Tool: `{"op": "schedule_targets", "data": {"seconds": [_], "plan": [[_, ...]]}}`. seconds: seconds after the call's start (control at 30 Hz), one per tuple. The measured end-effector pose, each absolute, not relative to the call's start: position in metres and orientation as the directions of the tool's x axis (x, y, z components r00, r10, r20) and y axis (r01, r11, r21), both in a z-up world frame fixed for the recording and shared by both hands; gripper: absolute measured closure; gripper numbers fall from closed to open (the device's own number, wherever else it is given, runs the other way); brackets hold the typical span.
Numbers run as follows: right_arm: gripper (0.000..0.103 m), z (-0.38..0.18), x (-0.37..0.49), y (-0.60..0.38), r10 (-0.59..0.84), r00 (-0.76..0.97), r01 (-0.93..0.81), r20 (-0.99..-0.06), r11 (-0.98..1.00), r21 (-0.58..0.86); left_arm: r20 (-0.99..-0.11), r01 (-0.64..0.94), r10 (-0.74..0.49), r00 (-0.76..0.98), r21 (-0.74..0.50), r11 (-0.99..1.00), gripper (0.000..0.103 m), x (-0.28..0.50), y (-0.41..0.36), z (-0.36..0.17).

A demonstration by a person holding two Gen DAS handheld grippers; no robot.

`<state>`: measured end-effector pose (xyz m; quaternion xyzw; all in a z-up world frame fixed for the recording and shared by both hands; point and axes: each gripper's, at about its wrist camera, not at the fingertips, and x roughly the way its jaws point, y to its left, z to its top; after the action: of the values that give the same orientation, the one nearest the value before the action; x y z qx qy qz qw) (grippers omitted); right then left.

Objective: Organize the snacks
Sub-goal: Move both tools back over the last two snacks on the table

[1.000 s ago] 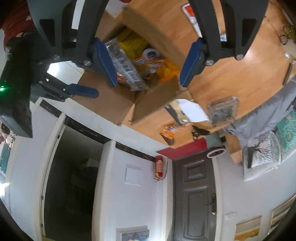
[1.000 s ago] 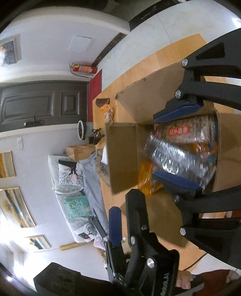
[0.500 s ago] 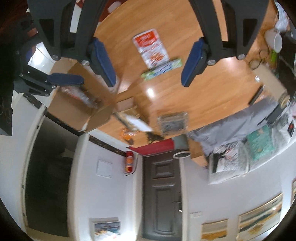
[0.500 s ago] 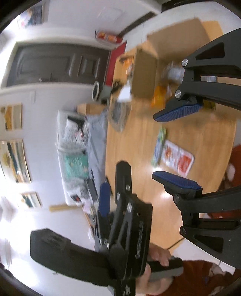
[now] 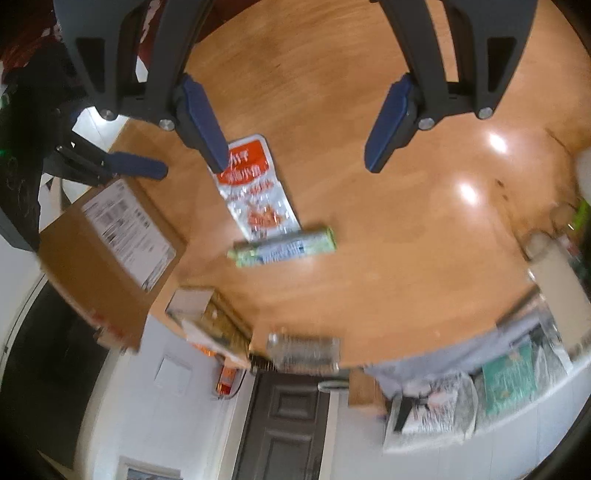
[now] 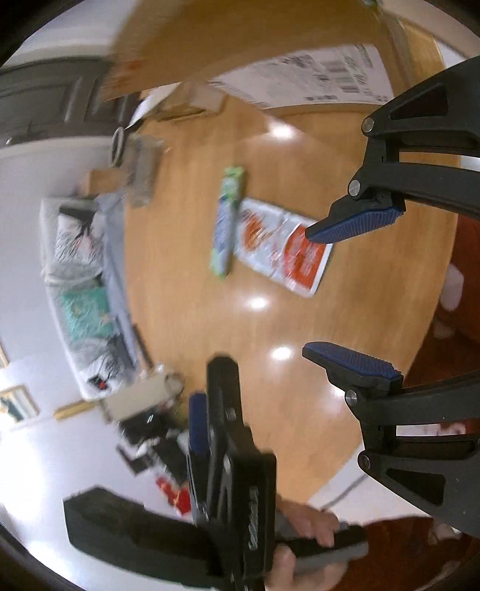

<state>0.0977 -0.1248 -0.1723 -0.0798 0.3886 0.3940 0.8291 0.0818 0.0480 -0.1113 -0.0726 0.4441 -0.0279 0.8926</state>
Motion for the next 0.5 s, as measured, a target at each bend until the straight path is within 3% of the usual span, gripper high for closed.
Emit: {"op": "schedule_targets", "data": {"seconds": [0.13, 0.3, 0.37, 0.5], "plan": [[0.05, -0.197, 0.113, -0.131, 0.548, 0.433, -0.688, -0.715, 0.714, 0.13, -0.817, -0.015, -0.137, 0.56, -0.175, 0.984, 0.03, 0.103, 0.034, -0.137], [0.036, -0.221, 0.126, -0.141, 0.542, 0.442, -0.689, -0.715, 0.715, 0.117, -0.836, 0.0, -0.163, 0.523, -0.191, 0.982, 0.03, 0.134, 0.011, -0.159], [0.026, -0.225, 0.129, -0.146, 0.542, 0.455, -0.693, -0.706, 0.713, 0.101, -0.844, 0.004, -0.168, 0.508, -0.193, 0.981, 0.03, 0.147, 0.002, -0.166], [0.025, -0.225, 0.126, -0.149, 0.551, 0.455, -0.71, -0.7, 0.698, 0.088, -0.845, 0.016, -0.12, 0.521, -0.131, 0.991, 0.028, 0.163, -0.016, -0.168]]}}
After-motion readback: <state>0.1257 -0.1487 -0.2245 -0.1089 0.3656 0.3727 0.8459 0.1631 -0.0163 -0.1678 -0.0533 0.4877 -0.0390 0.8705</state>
